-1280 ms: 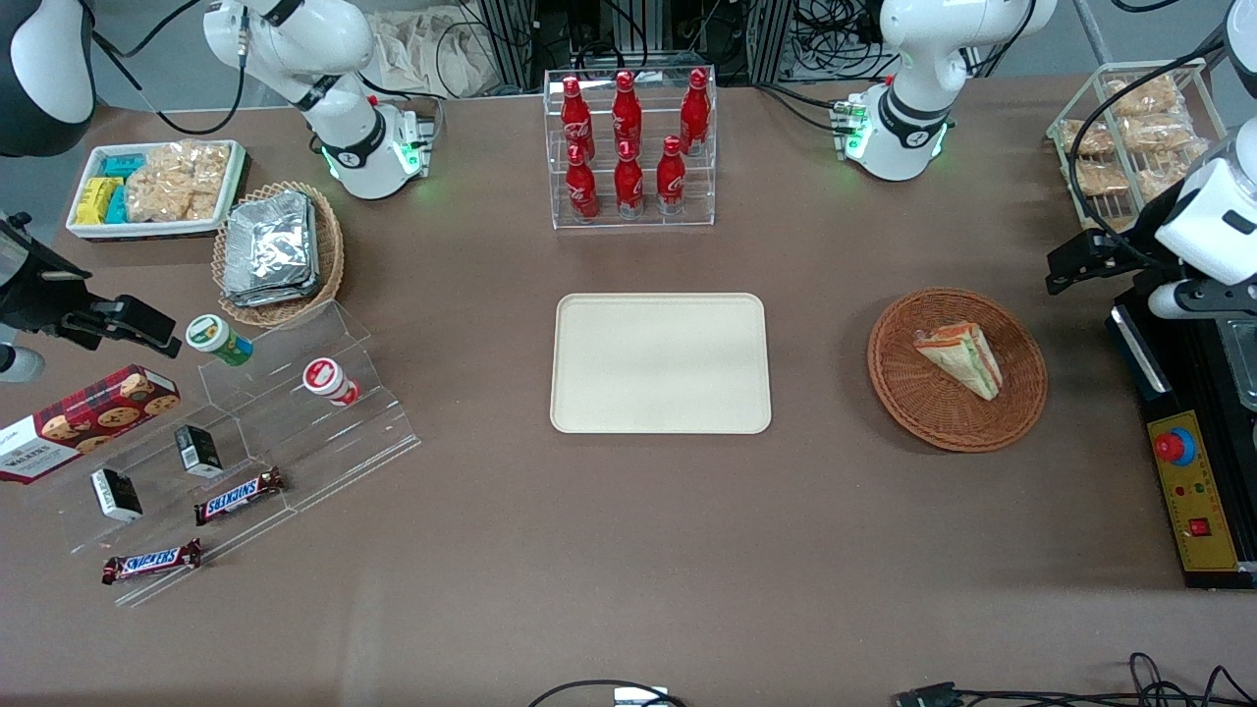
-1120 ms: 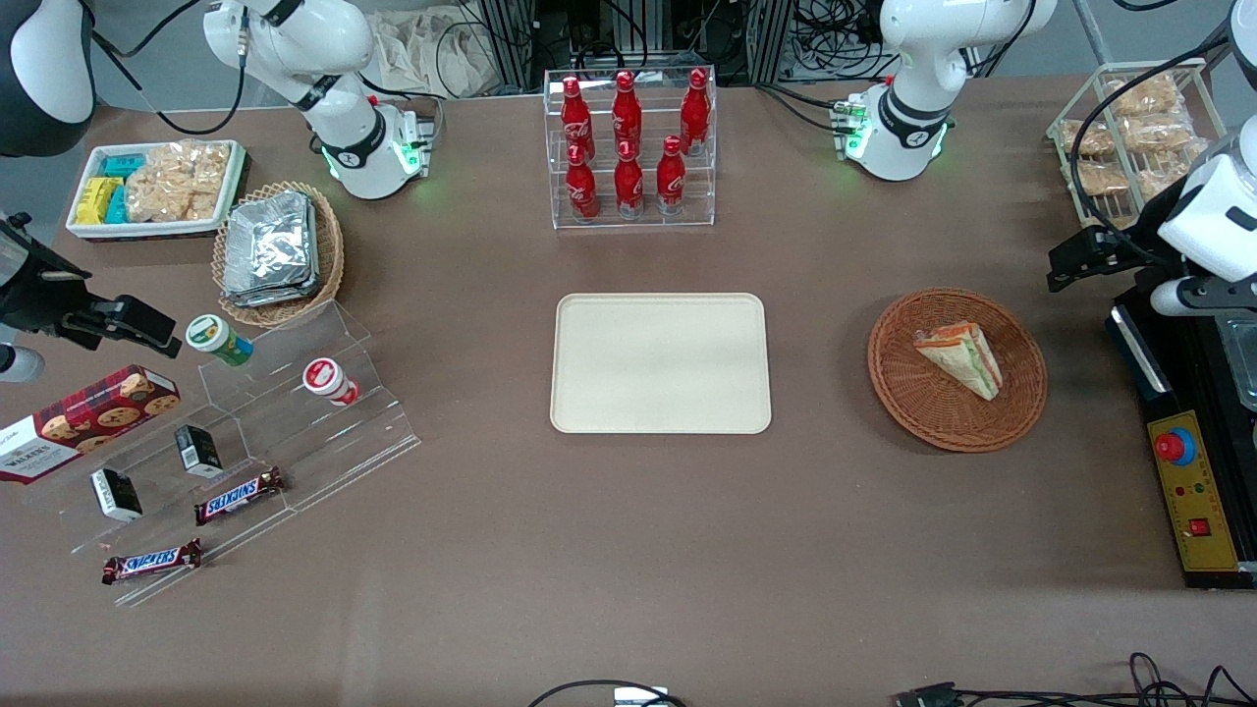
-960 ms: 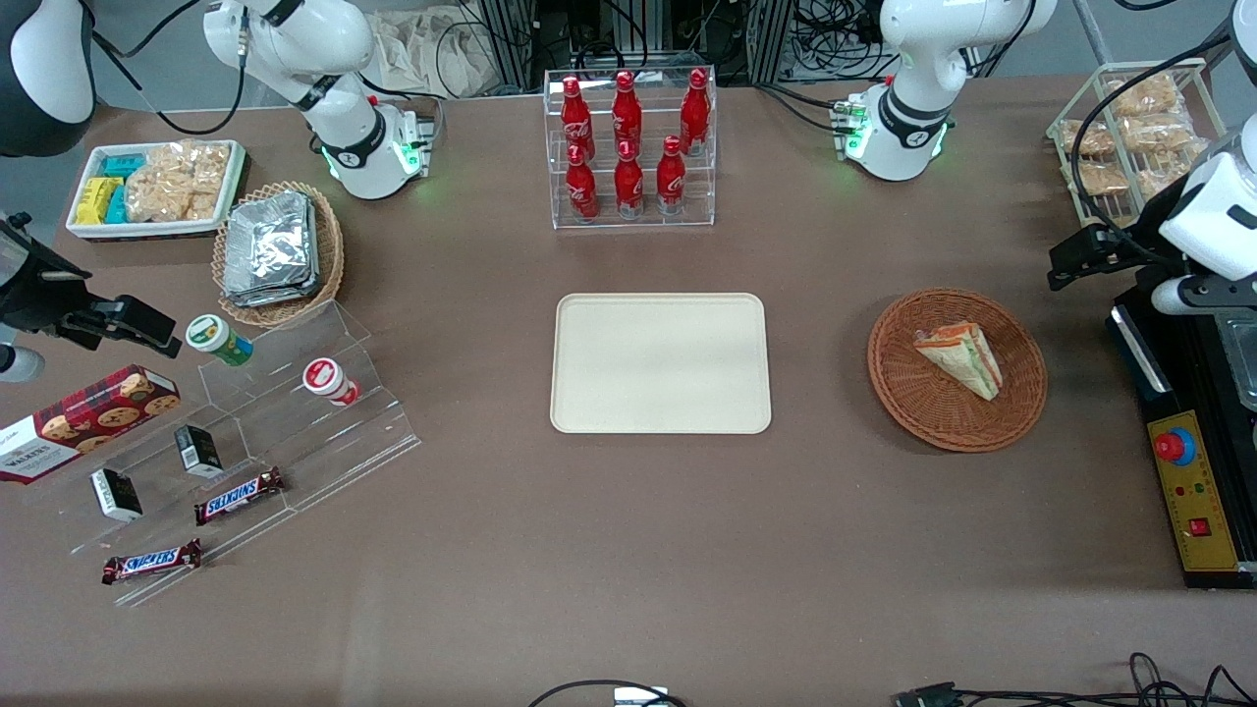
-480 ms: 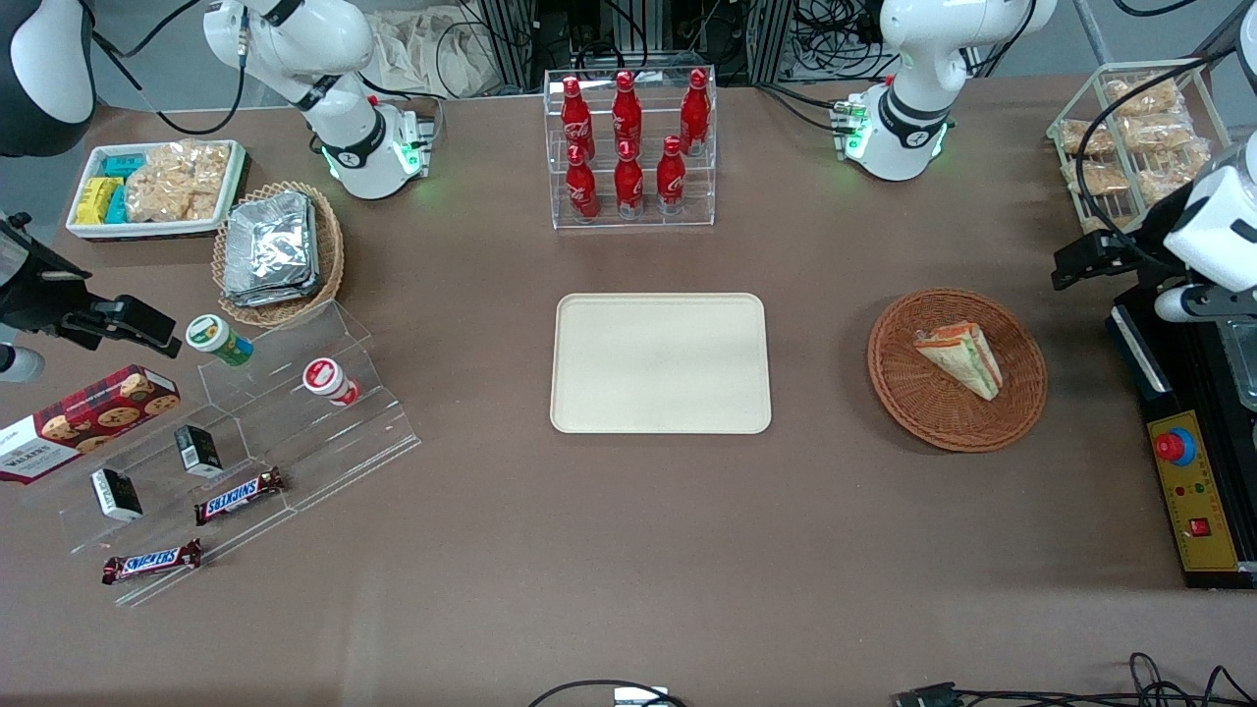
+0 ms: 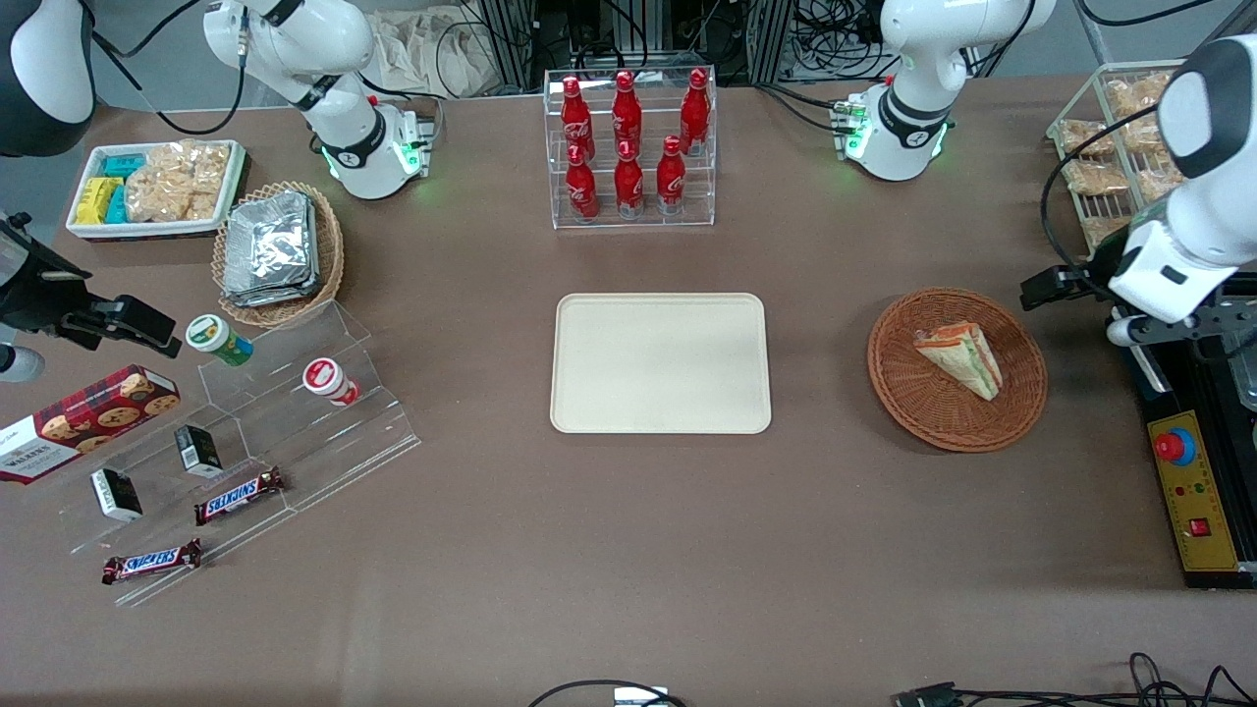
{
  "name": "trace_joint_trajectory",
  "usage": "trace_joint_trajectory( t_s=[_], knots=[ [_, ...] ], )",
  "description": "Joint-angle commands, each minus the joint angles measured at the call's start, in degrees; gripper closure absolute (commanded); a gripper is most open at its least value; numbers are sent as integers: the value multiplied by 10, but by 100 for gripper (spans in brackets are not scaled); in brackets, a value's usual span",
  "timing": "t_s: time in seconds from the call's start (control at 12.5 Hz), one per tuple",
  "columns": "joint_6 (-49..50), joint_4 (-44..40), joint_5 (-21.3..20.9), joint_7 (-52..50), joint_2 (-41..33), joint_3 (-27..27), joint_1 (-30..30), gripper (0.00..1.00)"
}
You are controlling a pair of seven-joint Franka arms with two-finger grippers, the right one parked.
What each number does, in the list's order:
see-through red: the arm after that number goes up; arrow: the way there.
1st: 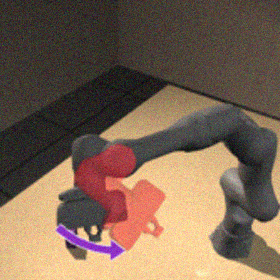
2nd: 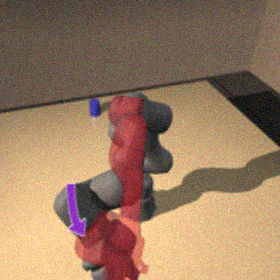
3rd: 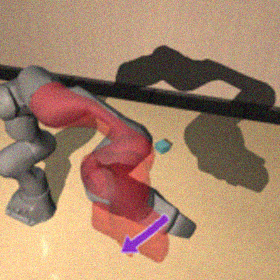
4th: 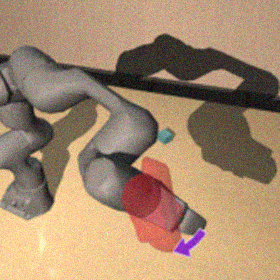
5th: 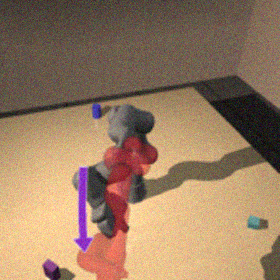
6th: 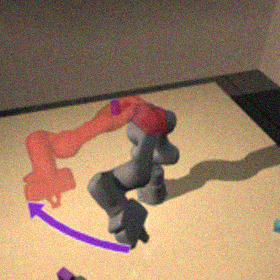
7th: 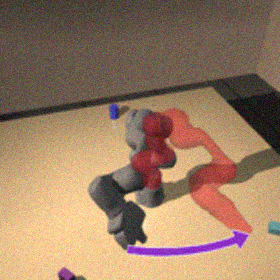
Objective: Place sandwich from basket to tray
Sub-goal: 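Move the left gripper down over the wrapped sandwich in the wicker basket, then lower the open left gripper around the sandwich and close it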
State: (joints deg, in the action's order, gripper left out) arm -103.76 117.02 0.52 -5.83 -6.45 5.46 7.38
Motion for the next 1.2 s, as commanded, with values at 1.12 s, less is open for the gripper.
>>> trace_joint_trajectory(
  t_s=[1.12],
  knots=[
    [-481,328,0,-173,27,2,15,0]
  ],
)
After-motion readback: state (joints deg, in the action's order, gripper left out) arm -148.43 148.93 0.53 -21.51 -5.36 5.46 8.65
